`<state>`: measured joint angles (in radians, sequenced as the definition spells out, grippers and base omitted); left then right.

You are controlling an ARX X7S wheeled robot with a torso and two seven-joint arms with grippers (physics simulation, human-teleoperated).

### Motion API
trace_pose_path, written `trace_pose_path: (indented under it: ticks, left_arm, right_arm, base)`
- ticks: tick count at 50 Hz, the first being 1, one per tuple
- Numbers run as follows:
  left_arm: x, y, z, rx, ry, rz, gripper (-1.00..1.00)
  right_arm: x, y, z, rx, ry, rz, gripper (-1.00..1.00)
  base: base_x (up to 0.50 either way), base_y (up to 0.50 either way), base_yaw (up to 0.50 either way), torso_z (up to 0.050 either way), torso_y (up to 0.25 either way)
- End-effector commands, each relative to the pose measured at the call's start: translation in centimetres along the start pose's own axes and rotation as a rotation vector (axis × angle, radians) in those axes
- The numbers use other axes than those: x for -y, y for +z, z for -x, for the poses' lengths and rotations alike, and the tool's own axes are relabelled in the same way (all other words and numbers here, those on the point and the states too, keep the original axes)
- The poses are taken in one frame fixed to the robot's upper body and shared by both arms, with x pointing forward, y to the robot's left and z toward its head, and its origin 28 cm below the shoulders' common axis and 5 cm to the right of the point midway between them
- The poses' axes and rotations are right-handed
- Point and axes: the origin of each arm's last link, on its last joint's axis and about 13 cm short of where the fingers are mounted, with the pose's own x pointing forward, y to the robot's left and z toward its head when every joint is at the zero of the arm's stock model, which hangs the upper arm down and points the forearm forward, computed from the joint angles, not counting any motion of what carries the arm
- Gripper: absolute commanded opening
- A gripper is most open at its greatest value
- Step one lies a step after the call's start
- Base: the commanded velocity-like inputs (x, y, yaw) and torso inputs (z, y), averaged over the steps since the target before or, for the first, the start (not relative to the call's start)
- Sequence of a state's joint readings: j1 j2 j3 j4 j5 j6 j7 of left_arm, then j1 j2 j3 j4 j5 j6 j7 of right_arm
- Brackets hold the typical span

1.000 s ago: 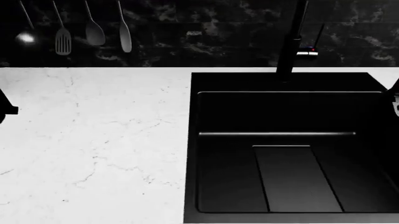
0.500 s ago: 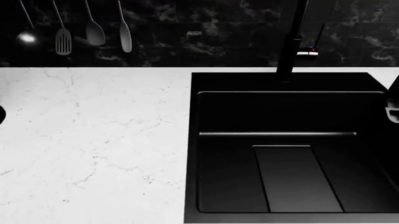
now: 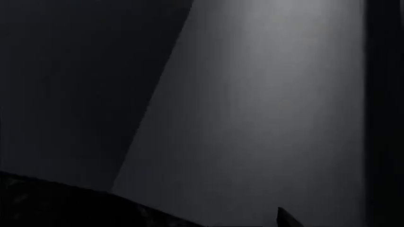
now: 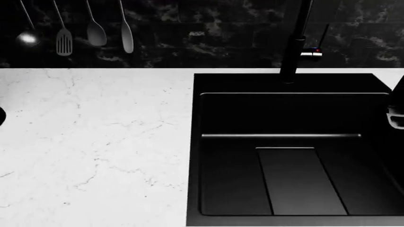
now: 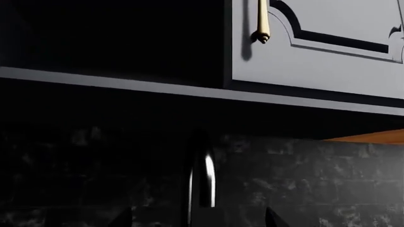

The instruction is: Pick the kettle from the counter and place it on the tray. Then pick the mug from the cabinet and place it on the tray. Then close the cabinet doors.

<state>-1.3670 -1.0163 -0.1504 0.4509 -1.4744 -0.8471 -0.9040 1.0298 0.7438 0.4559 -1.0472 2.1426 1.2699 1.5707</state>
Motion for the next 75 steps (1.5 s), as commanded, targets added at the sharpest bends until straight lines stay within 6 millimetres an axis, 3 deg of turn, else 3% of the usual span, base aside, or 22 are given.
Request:
trace_pose_path:
  ticks: [1,6,11,18,26,38,50,75]
  left_arm:
    - [9.7,10.7,-2.7,0.232,-0.370,0.006,1.00]
    - [11.8,12.8,-3.8,0.250,-0.409,0.014,1.00]
    - [12.8,14.1,-4.0,0.270,-0.424,0.028,1.00]
    - [15.0,14.2,-3.8,0.247,-0.508,0.042,1.00]
    - [18.0,13.9,-4.5,0.168,-0.648,0.190,1.00]
    - [21.2,13.0,-6.1,0.133,-0.785,0.277,1.00]
    - [23.9,11.7,-5.6,0.046,-0.917,0.248,1.00]
    - [25.9,7.8,-7.0,-0.042,-0.927,-0.125,1.00]
  right_arm:
    - [0.1,-0.5,0.3,-0.013,0.000,-0.007,1.00]
    - [0.4,-0.7,0.6,-0.016,-0.004,-0.011,1.00]
    - [0.7,-0.8,0.9,-0.017,-0.010,-0.016,1.00]
    - [1.0,-0.7,1.1,-0.013,-0.008,-0.020,1.00]
    - [1.2,-0.9,1.6,-0.007,0.015,-0.031,1.00]
    - [1.5,-1.5,2.4,-0.001,0.048,-0.033,1.00]
    - [1.5,-1.7,2.9,0.001,0.089,-0.040,1.00]
    - [1.8,-2.0,3.6,0.008,0.116,-0.053,1.00]
  base:
    - [0.00,0.00,0.00,0.000,0.000]
    - [0.00,0.00,0.00,0.000,0.000]
    - [0.00,0.00,0.00,0.000,0.000]
    - [0.00,0.00,0.00,0.000,0.002]
    - [0.00,0.00,0.00,0.001,0.001]
    - [0.00,0.00,0.00,0.001,0.002]
    - [0.00,0.00,0.00,0.001,0.002]
    - [0.00,0.00,0.00,0.000,0.000]
